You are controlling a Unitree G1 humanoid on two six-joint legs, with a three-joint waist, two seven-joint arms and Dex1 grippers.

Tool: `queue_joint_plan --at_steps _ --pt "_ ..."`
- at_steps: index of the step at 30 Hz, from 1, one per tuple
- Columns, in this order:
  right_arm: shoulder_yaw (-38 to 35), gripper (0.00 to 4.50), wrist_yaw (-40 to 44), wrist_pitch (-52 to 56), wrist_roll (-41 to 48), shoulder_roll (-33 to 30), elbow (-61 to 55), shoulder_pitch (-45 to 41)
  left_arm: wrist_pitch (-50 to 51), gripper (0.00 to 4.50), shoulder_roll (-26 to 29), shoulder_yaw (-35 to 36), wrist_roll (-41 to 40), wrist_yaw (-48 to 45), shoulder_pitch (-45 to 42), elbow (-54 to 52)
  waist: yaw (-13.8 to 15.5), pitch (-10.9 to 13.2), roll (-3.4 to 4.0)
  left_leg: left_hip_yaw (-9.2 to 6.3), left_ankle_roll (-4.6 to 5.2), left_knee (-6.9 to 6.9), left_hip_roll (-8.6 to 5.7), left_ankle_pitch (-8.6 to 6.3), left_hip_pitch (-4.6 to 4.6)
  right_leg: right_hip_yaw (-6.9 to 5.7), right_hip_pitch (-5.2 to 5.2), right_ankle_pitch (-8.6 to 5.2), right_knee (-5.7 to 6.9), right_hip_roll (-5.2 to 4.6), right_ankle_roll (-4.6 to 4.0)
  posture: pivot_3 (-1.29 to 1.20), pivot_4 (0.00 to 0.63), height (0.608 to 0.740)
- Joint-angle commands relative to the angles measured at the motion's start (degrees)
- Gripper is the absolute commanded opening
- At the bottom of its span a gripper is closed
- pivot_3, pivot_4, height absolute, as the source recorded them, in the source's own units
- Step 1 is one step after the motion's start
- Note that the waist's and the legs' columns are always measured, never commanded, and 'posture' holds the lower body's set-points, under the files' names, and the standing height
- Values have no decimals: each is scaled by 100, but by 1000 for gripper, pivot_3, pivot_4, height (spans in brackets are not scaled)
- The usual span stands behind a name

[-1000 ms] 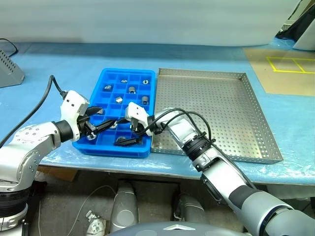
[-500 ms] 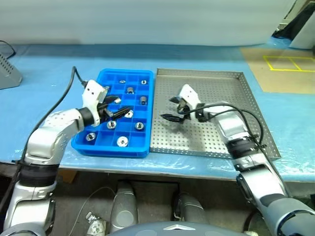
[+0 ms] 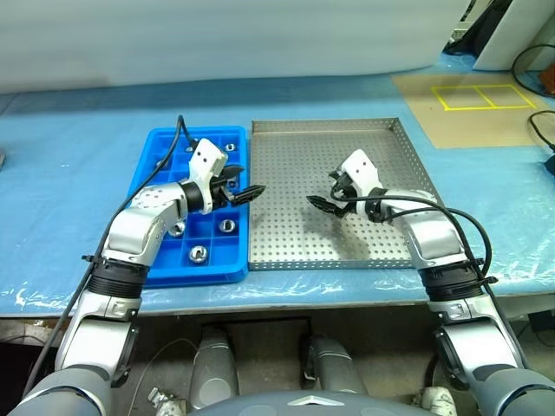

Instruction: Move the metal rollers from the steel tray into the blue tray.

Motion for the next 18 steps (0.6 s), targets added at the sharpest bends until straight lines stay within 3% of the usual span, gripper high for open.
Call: queue_joint_plan --at_steps 1,18 --pt "-185 4431 -118 105 116 -113 -373 120 -248 4065 -79 -7 94 -146 -217 153 1 0 0 0 0 0 0 0 0 0 0 0 0 0 0 -156 150 740" --pt "-42 4431 -234 155 189 -148 -345 67 -163 4065 -170 97 157 -174 -11 -39 -18 0 0 1 10 3 0 -5 2 -1 4 0 -1 -1 -2 -127 150 740"
